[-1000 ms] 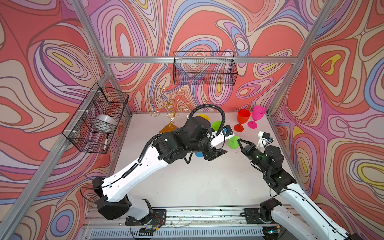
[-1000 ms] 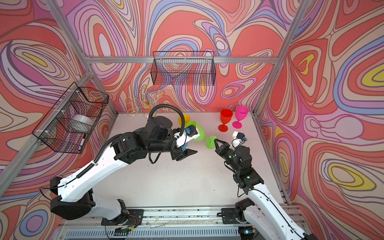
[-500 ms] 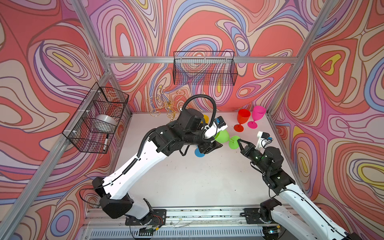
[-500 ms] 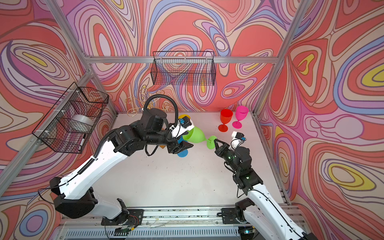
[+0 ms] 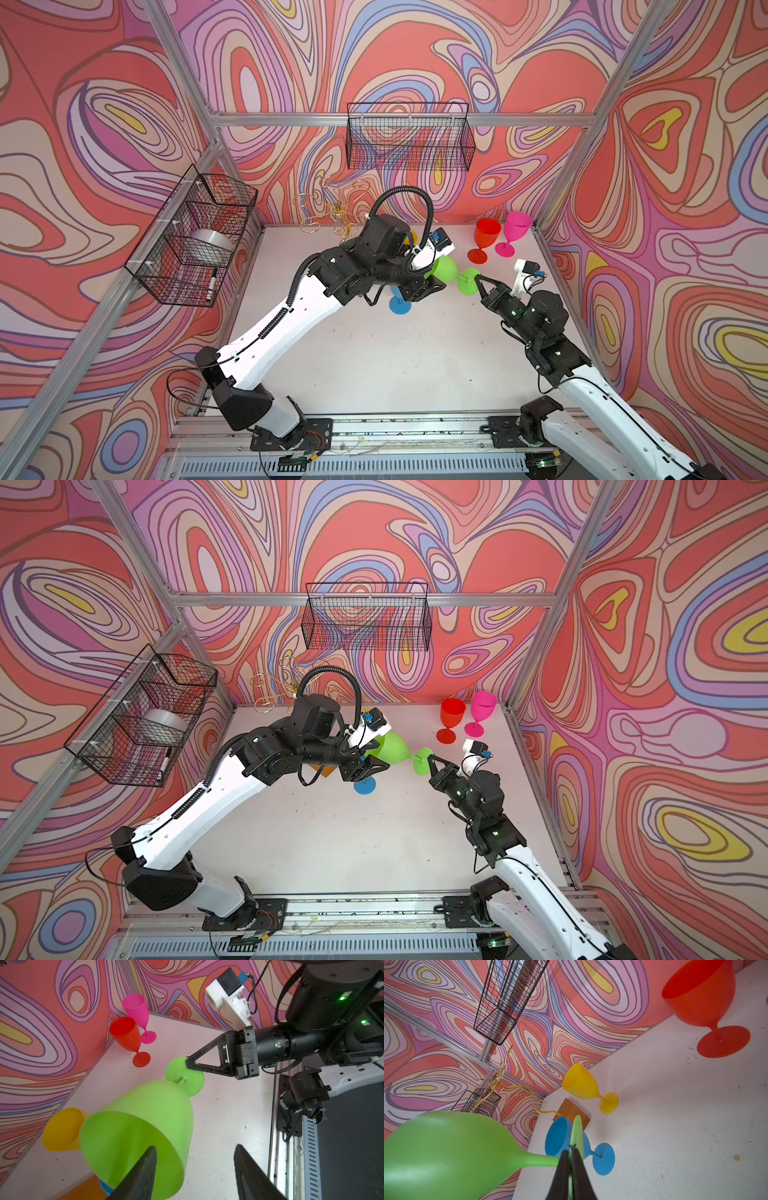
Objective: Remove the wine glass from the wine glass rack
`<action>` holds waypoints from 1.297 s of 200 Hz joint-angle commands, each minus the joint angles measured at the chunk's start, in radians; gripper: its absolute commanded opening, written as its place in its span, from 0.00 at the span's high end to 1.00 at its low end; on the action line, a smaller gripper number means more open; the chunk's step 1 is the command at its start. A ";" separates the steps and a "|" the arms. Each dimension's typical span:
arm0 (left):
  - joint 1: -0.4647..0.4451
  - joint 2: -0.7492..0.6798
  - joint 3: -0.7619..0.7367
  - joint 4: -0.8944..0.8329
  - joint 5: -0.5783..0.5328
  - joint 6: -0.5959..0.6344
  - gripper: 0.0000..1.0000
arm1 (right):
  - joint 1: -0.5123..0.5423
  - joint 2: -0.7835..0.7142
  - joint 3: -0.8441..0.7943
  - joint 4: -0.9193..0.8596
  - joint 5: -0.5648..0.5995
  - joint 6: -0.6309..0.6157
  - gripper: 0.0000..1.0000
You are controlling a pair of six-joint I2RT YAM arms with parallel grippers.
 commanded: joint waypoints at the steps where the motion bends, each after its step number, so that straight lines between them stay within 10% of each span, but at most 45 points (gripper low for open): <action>1: 0.007 0.020 -0.023 0.038 0.002 -0.021 0.43 | -0.004 -0.003 0.031 0.016 -0.010 -0.007 1.00; 33: 0.006 0.022 -0.034 0.059 0.006 -0.030 0.54 | -0.005 -0.011 0.034 0.010 -0.010 -0.004 1.00; 78: 0.007 0.017 -0.024 0.062 0.007 -0.051 0.97 | -0.007 -0.004 0.030 0.007 -0.005 -0.007 1.00; 229: 0.007 -0.005 0.012 0.036 -0.017 -0.057 1.00 | -0.008 0.017 0.058 -0.042 0.014 -0.034 1.00; 259: 0.007 -0.024 0.019 -0.002 -0.047 -0.053 1.00 | -0.008 0.019 0.084 -0.083 0.019 -0.056 0.74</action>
